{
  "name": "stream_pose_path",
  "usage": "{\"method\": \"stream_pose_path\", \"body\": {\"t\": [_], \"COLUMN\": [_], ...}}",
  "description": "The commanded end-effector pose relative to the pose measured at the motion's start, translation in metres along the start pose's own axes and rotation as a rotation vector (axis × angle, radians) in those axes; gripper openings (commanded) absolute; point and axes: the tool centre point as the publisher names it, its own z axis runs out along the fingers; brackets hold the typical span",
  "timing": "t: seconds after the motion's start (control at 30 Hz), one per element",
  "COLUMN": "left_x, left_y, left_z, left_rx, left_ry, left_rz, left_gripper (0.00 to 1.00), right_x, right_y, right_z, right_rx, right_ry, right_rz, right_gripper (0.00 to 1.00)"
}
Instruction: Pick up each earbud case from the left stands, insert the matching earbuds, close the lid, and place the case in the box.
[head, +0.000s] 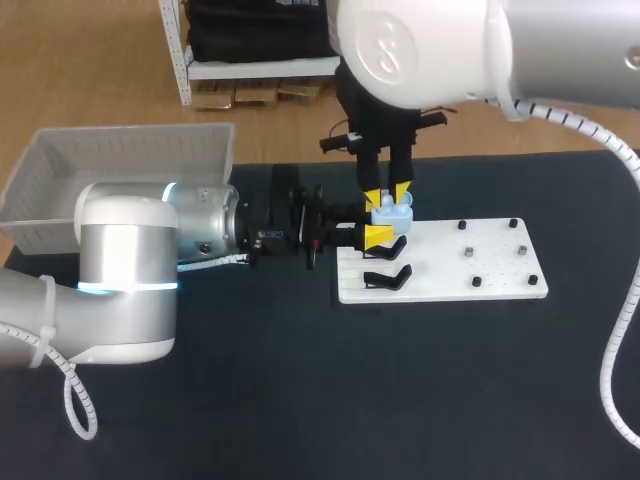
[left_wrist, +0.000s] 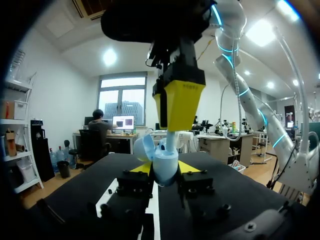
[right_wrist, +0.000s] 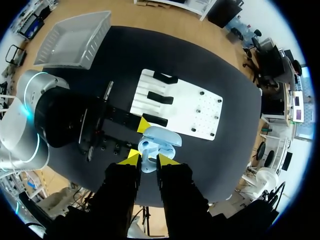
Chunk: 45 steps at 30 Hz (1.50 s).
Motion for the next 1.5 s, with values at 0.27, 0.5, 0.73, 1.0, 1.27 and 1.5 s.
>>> {"method": "stream_pose_path", "body": {"t": [0.27, 0.5, 0.73, 1.0, 1.27, 1.5], "left_x": [0.001, 0.001, 0.001, 0.001, 0.001, 0.001], "left_y": [0.000, 0.000, 0.000, 0.000, 0.000, 0.000], "left_z": [0.000, 0.000, 0.000, 0.000, 0.000, 0.000], "left_rx": [-0.002, -0.002, -0.002, -0.002, -0.002, -0.002], "left_ry": [-0.003, -0.003, -0.003, -0.003, -0.003, -0.003], "left_rz": [0.003, 0.003, 0.003, 0.003, 0.003, 0.003], "left_gripper": [0.00, 0.00, 0.00, 0.00, 0.00, 0.00], "right_x": [0.001, -0.002, -0.004, -0.006, -0.007, -0.008], "right_y": [-0.003, -0.003, -0.004, -0.003, -0.002, -0.001], "right_z": [0.004, 0.003, 0.004, 0.005, 0.004, 0.005], "right_rx": [0.002, 0.002, 0.002, -0.002, 0.000, -0.001], "right_ry": [-0.015, -0.025, -0.026, -0.024, -0.025, -0.024], "right_rz": [0.009, 0.011, 0.015, 0.016, 0.015, 0.015], "right_gripper": [0.00, 0.00, 0.00, 0.00, 0.00, 0.00]}}
